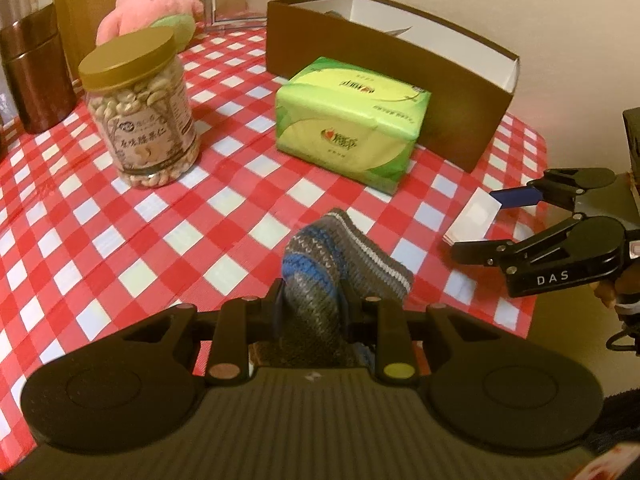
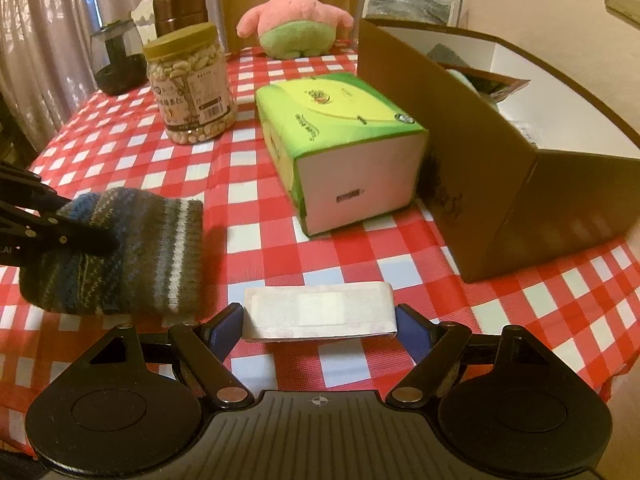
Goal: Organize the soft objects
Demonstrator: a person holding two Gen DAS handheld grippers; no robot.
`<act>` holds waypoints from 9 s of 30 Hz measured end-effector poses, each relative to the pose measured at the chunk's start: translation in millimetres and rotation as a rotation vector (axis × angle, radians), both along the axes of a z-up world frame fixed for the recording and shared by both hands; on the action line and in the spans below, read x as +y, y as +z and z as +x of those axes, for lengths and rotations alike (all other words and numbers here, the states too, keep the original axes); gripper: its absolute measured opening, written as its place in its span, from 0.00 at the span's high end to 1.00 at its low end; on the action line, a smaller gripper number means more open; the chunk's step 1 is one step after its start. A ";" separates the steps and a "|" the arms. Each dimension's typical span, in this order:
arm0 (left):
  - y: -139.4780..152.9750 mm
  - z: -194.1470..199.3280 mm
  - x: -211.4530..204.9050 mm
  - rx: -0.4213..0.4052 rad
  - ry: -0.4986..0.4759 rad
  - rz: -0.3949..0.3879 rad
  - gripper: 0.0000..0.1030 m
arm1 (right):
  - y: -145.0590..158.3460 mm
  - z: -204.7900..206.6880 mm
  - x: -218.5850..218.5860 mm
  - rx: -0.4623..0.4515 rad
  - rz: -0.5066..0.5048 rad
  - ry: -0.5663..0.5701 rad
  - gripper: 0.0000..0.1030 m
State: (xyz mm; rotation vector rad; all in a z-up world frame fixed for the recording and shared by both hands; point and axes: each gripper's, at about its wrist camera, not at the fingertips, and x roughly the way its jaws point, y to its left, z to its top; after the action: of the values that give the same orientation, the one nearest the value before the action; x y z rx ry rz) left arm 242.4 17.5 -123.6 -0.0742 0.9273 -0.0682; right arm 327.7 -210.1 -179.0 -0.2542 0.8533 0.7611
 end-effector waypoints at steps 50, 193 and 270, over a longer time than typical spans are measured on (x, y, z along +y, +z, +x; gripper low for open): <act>106.0 148.4 -133.2 -0.238 -0.044 -0.181 0.76 | 110.7 89.2 -159.1 -0.212 0.074 -0.292 0.21; 95.7 -210.9 23.0 -0.032 0.142 -0.002 0.27 | 126.9 -228.7 30.4 0.112 0.133 -0.340 0.10; 94.9 -209.5 27.3 -0.040 0.148 -0.007 0.27 | 125.9 -229.8 38.7 0.107 0.131 -0.333 0.10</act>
State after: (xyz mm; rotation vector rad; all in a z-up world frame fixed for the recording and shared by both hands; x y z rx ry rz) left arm 33.0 44.8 -28.8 -0.1473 0.8795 0.0635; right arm 97.9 -171.3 -53.1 0.0465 0.9150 0.5192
